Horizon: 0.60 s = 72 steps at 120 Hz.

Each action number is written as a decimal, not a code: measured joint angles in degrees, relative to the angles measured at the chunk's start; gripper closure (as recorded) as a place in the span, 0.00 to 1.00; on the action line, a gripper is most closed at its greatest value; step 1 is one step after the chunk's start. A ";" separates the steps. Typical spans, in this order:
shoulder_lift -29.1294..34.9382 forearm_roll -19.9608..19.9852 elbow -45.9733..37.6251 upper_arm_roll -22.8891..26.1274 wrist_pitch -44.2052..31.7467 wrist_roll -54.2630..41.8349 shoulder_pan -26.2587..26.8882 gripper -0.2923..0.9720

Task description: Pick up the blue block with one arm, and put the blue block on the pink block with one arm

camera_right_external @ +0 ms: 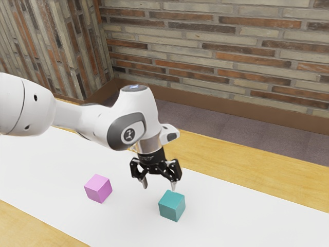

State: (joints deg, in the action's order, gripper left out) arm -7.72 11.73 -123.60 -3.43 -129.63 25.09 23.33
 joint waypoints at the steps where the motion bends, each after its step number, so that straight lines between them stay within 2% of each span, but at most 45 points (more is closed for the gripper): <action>1: -0.15 0.02 0.00 0.00 -0.08 -0.15 0.01 0.23; 72: -5.11 3.33 -0.07 2.02 -3.34 -6.69 0.08 0.23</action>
State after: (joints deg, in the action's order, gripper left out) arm -12.82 15.05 -123.67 -1.41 -132.97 18.40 23.42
